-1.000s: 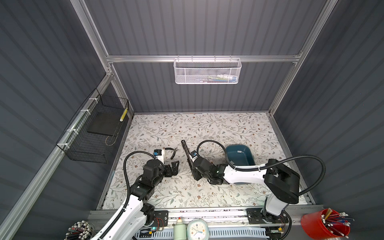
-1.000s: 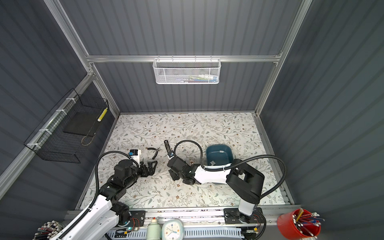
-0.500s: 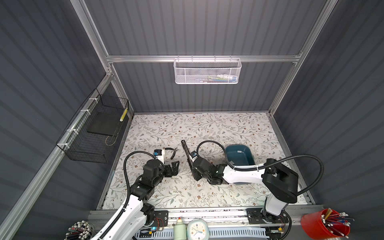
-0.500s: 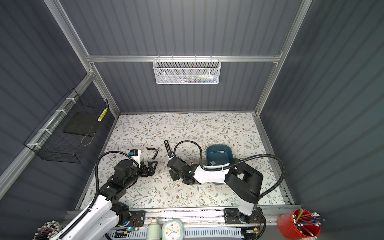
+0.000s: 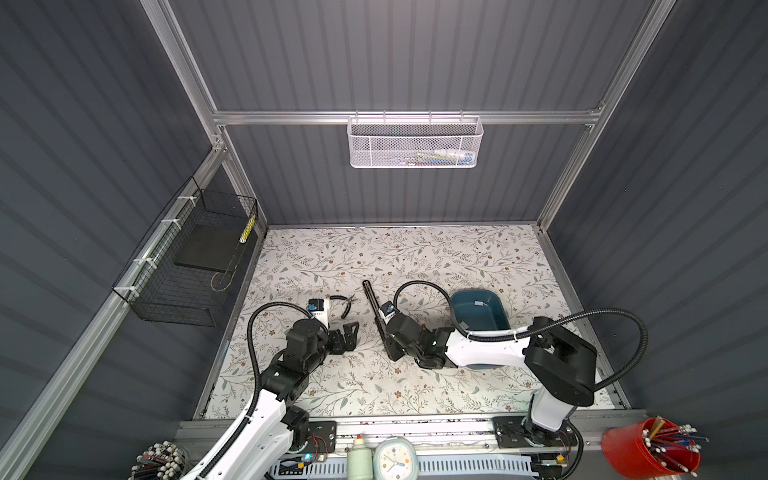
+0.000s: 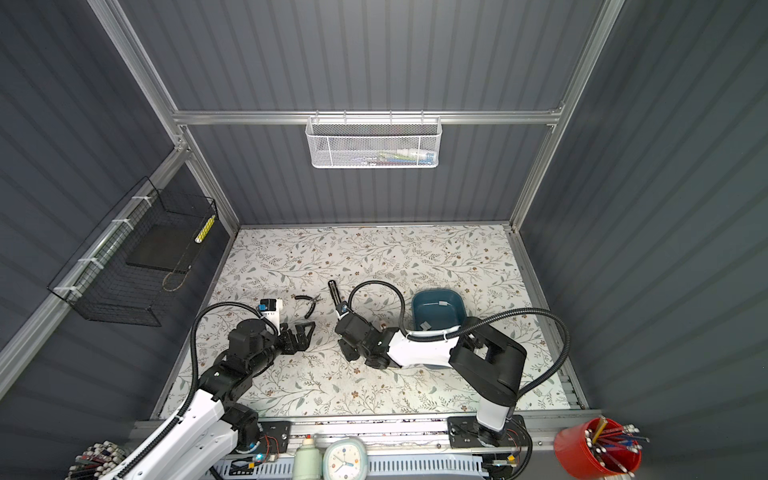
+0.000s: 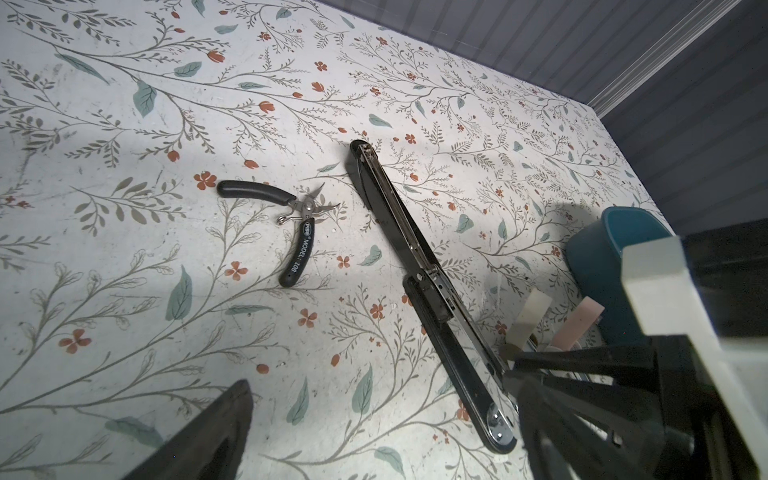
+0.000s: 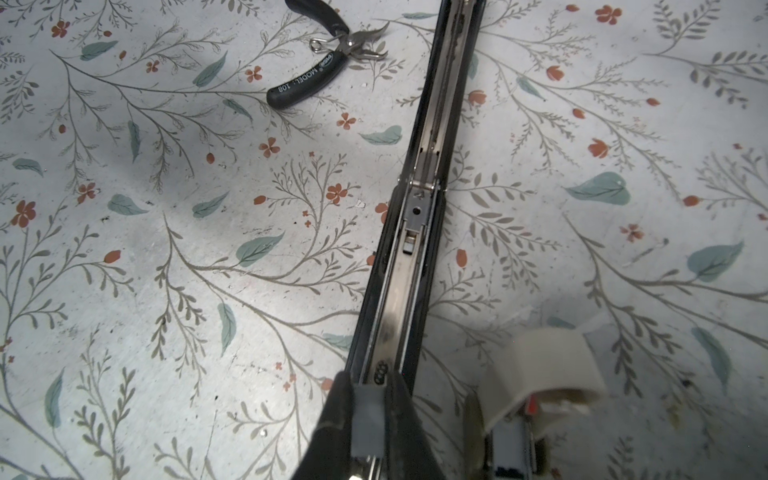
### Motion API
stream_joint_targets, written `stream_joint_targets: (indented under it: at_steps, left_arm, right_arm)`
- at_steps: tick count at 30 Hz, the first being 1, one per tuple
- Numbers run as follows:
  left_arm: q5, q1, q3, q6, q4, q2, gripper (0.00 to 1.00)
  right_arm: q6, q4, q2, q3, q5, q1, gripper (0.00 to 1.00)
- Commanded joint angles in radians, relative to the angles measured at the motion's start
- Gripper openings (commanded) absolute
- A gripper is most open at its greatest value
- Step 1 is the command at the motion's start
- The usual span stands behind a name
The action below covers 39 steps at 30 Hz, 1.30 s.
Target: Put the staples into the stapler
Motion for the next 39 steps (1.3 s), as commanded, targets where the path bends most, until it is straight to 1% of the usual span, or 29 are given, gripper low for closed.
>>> stream_joint_targets:
  at_steps: [1,16,23,34,39]
  left_arm:
    - [0.013,0.002,-0.01,-0.009,0.019,0.0,0.99]
    - [0.013,0.002,-0.01,-0.008,0.02,0.002,0.99]
    - [0.013,0.002,-0.01,-0.009,0.02,0.001,0.99]
    - [0.014,0.002,-0.01,-0.009,0.019,0.002,0.99]
    - [0.014,0.002,-0.01,-0.009,0.02,0.002,0.99]
  right_arm:
    - [0.01,-0.005,0.014,-0.013,-0.006,-0.003,0.04]
    - [0.064,-0.021,-0.015,-0.068,-0.032,0.005,0.03]
    - [0.077,-0.048,-0.036,-0.081,-0.004,0.014,0.03]
    - [0.084,-0.06,-0.048,-0.086,0.005,0.022,0.04]
    - [0.084,-0.068,-0.049,-0.083,0.012,0.023,0.07]
